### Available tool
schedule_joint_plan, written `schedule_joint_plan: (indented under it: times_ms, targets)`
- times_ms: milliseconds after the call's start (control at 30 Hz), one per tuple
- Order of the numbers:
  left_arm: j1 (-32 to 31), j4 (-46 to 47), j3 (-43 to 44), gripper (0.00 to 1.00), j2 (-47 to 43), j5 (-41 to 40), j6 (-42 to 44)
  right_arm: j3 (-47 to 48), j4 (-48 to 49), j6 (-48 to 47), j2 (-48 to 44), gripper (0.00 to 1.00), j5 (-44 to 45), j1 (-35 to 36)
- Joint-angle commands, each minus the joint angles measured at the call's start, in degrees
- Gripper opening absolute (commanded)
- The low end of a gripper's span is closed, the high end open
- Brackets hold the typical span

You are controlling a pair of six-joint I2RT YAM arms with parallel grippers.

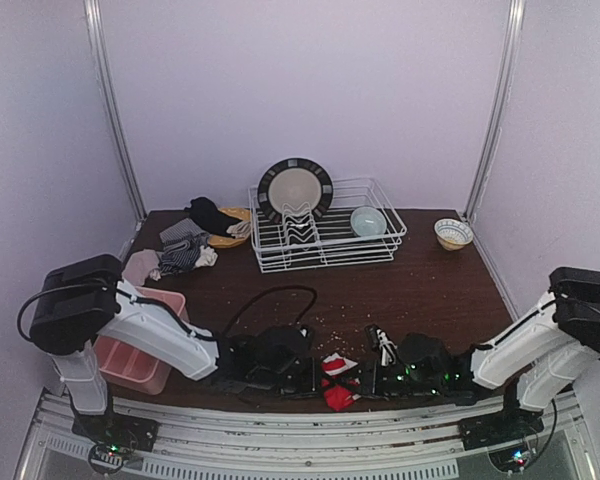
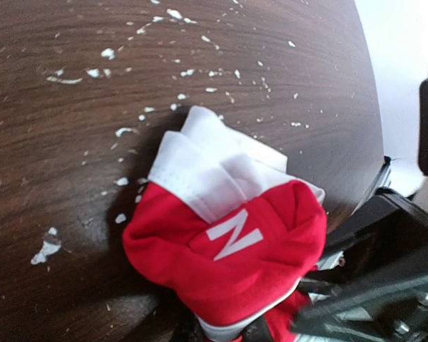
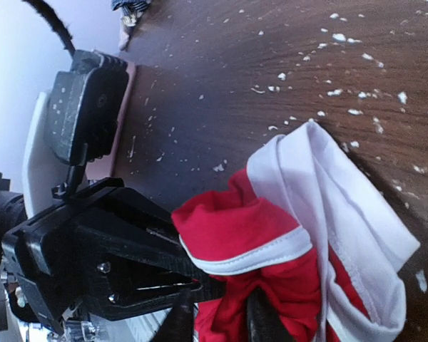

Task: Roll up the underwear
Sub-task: Roll the underwear at the center of the board, then pass from the right arm to the left

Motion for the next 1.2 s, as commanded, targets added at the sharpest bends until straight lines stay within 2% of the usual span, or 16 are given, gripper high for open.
schedule_joint_plan:
  times_ms: [0,133,267,533,700,767,867,900,967,1067,1167]
  targets:
    - [0.0,-10.8,3.1,0.0,1.4,-0.4,3.6,4.7,-30.5,-6.9,-10.5,0.33,5.6,2.1]
    - [0.0,-17.8,5.8,0.0,1.3,-1.4,5.9,11.8,-48.7,-12.3,-19.9,0.38,12.7,3.8]
    - [0.1,-23.9,8.9,0.0,2.1,-2.1,7.6,16.4,-56.7,-15.2,-20.0,0.39,14.6,3.9]
    - [0.0,-36.9,15.9,0.0,3.8,-3.1,9.7,18.5,-51.1,-13.8,-10.3,0.4,13.4,3.9]
    - [0.0,-40.6,18.5,0.0,4.3,-3.1,10.8,18.3,-47.7,-12.6,-4.5,0.41,13.3,3.2]
    - [0.0,-41.8,19.4,0.0,4.3,-2.9,11.4,16.7,-45.2,-11.5,-2.8,0.37,12.3,1.9]
    - [0.0,-42.1,20.2,0.0,4.0,-2.3,12.6,13.7,-39.4,-9.3,-0.5,0.24,9.0,0.3]
    - [0.0,-41.5,20.2,0.04,3.7,-2.1,13.0,12.7,-37.1,-8.6,0.5,0.19,7.9,0.0]
    - [-0.1,-39.7,19.4,0.24,2.6,-2.0,13.6,11.2,-33.1,-7.3,2.3,0.13,6.2,-0.2]
    - [-0.2,-35.6,15.8,0.55,0.0,-2.0,13.3,9.5,-28.4,-5.7,4.8,0.09,4.6,-0.3]
    - [-0.5,-31.8,11.2,0.71,-4.0,-2.5,12.6,8.3,-25.5,-4.5,6.6,0.07,3.8,-0.6]
